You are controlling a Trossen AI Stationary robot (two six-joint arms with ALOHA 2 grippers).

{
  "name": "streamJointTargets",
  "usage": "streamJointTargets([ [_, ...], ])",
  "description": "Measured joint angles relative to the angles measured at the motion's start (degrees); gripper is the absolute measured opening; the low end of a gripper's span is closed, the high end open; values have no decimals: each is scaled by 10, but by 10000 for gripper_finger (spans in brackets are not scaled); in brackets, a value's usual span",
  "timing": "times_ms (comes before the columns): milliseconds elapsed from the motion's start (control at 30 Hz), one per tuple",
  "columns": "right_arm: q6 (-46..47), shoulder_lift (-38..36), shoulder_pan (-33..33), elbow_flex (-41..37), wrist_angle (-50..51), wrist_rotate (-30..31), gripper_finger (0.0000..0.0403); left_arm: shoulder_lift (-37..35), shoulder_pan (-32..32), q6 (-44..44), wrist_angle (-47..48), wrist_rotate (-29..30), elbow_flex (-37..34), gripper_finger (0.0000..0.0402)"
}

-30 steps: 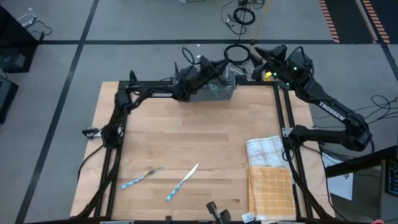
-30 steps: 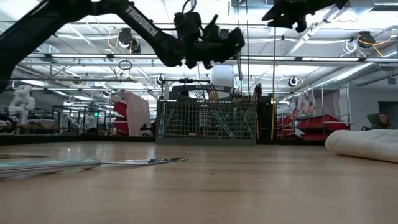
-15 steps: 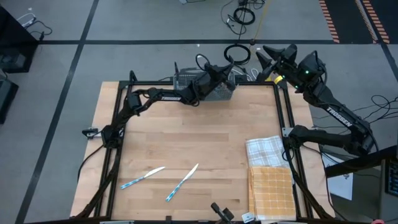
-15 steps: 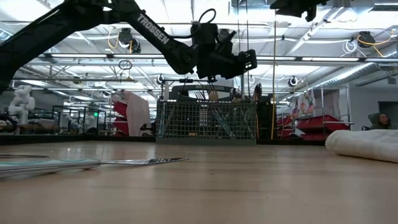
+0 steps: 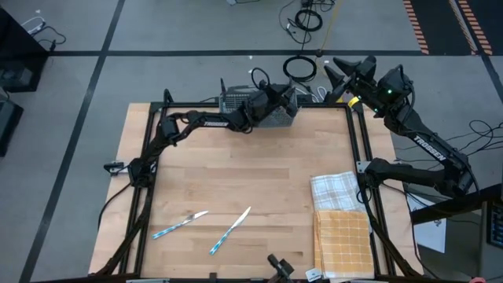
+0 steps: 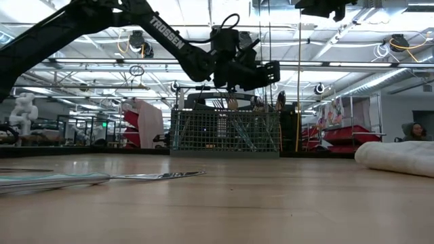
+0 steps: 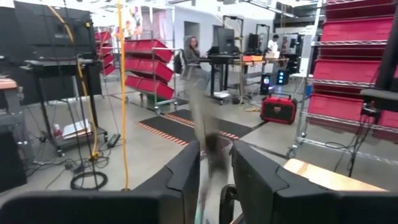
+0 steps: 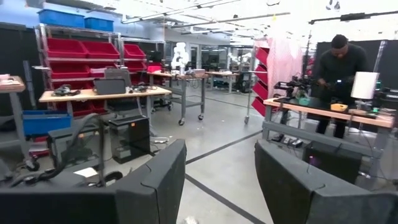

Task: Sort silverware
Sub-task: Put the spoon into the silverware rack, then put the table knife into the silverware rack

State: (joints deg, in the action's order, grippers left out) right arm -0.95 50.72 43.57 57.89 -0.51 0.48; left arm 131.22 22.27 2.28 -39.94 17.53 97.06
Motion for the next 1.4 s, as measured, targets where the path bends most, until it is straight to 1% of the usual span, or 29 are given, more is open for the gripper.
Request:
streamJointTargets([
  [167,4,0,0,0,0,-21,180,0,3,-1,1,-12,0,109],
  [300,5,0,0,0,0,-23,180,0,3,0,1,-14,0,111],
  [400,5,0,0,0,0,-23,180,-7,4,0,4,-29,-1,111],
  [500,4,0,0,0,0,-34,180,-32,4,-4,3,-62,-1,112],
  [633,4,-6,0,0,2,-61,180,-98,-5,-20,13,-124,-1,112],
  [700,4,-10,0,0,10,-86,180,-146,-13,-32,63,-178,-1,112],
  [767,4,-13,0,0,35,-118,180,-205,-21,-32,142,-232,-1,112],
  [833,8,-12,0,0,68,-157,180,-273,-30,-21,251,-277,-1,112],
  [900,27,-9,-4,0,106,-205,180,-345,-40,-3,364,-296,-1,112],
  [967,44,2,-18,0,139,-252,180,-417,-50,12,468,-295,-1,112],
  [1033,55,23,-49,0,161,-279,180,-489,-66,11,536,-278,-1,112],
  [1100,60,52,-92,0,164,-281,180,-555,-86,-4,587,-247,0,112],
  [1200,60,104,-170,0,126,-275,180,-636,-124,-34,641,-192,0,112],
  [1300,61,165,-244,0,71,-273,180,-694,-161,-59,683,-151,0,112],
  [1400,51,231,-317,19,57,-249,180,-735,-180,-79,717,-138,0,112],
])
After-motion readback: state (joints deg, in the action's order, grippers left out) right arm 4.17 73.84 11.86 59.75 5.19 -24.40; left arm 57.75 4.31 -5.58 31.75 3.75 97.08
